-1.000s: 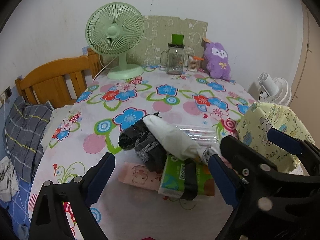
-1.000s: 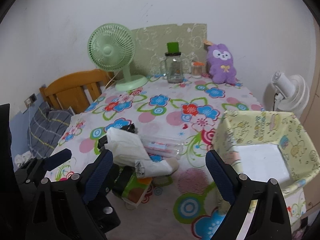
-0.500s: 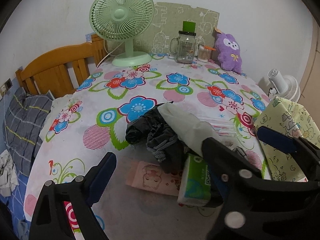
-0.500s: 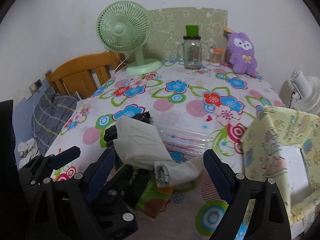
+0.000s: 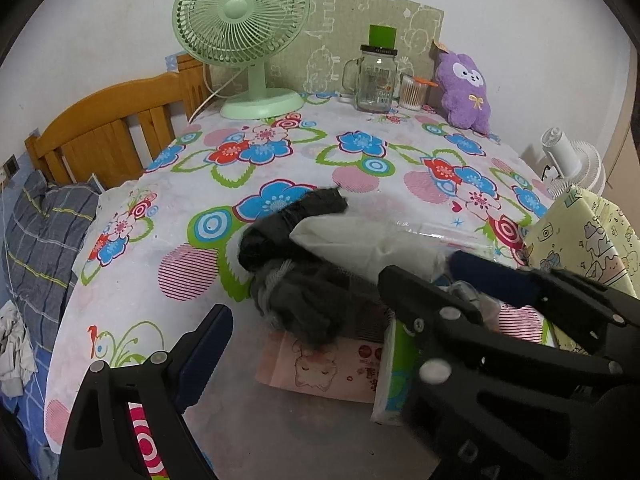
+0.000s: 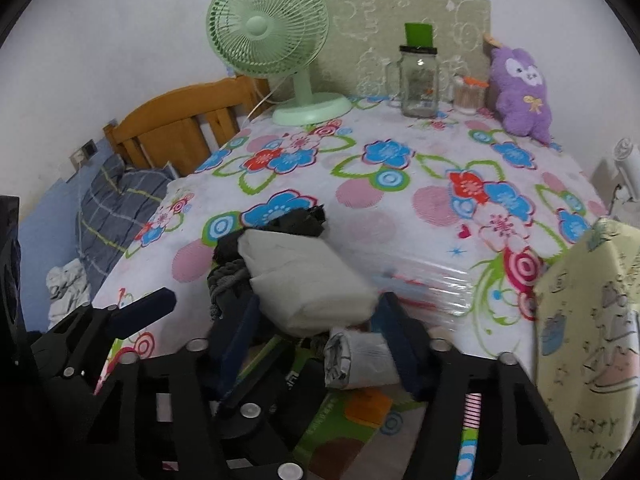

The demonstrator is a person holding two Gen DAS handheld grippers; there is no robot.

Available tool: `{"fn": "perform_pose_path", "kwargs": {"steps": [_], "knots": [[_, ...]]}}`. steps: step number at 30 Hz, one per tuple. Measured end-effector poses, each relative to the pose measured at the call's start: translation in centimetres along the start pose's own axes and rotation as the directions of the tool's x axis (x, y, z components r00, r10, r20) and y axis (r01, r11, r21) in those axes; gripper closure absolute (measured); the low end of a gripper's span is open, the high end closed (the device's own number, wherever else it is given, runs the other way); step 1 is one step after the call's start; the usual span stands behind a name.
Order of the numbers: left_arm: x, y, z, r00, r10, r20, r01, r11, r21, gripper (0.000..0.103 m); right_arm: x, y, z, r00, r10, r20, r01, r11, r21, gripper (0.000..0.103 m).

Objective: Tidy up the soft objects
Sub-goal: 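Grasp the grey knit gloves with the left tool while the right tool grasps the green tissue pack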

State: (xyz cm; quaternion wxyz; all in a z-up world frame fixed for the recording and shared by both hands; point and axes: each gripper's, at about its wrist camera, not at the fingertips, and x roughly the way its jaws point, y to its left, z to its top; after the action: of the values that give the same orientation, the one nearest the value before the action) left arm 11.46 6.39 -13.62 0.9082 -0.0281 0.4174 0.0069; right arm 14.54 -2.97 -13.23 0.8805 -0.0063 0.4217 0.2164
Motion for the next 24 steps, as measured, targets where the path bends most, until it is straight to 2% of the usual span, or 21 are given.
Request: {"fn": "perform_pose_path", "kwargs": {"steps": [1, 5, 9, 15, 16, 18, 20, 22, 24], "knots": [[0.1, 0.0, 0.0, 1.0, 0.0, -0.004, 0.0, 1.0, 0.001, 0.009, 0.2, 0.0, 0.0, 1.0, 0.006, -0.008, -0.006, 1.0, -0.001, 0.063], [0.2, 0.1, -0.1, 1.0, 0.005, -0.002, -0.005, 1.0, 0.005, 0.009, 0.4, 0.2, 0.0, 1.0, -0.001, -0.008, 0.001, 1.0, -0.023, 0.081], [0.3, 0.3, -0.1, 1.0, 0.008, -0.003, -0.008, 1.0, -0.003, 0.009, 0.4, -0.2, 0.0, 1.0, -0.002, -0.012, 0.002, 1.0, -0.012, 0.089], [0.2, 0.3, 0.1, 1.0, 0.015, 0.002, -0.015, 1.0, -0.002, 0.009, -0.2, -0.7, -0.2, 1.0, -0.021, -0.01, 0.021, 1.0, 0.006, 0.089], [0.2, 0.3, 0.1, 1.0, 0.019, 0.005, -0.019, 1.0, -0.001, 0.009, -0.4, -0.9, -0.2, 1.0, -0.026, -0.009, 0.027, 1.0, 0.015, 0.087], [0.3, 0.4, 0.2, 1.0, 0.031, 0.006, -0.031, 1.0, 0.0, 0.009, -0.7, -1.4, -0.3, 0.999, -0.039, -0.013, 0.04, 0.998, 0.038, 0.075], [0.5, 0.6, 0.4, 0.999, 0.045, 0.009, -0.045, 0.999, -0.005, 0.009, -0.9, -2.0, -0.3, 0.998, -0.057, -0.016, 0.058, 0.996, 0.066, 0.043], [0.8, 0.9, 0.6, 0.998, 0.058, 0.008, -0.058, 0.998, -0.005, 0.009, -1.1, -2.4, -0.5, 0.998, -0.068, -0.004, 0.068, 0.994, 0.085, 0.035], [1.1, 0.9, 0.7, 0.998, 0.055, 0.005, -0.055, 0.998, 0.0, 0.008, -1.2, -2.7, -0.5, 0.996, -0.088, -0.004, 0.088, 0.992, 0.096, 0.035]]}}
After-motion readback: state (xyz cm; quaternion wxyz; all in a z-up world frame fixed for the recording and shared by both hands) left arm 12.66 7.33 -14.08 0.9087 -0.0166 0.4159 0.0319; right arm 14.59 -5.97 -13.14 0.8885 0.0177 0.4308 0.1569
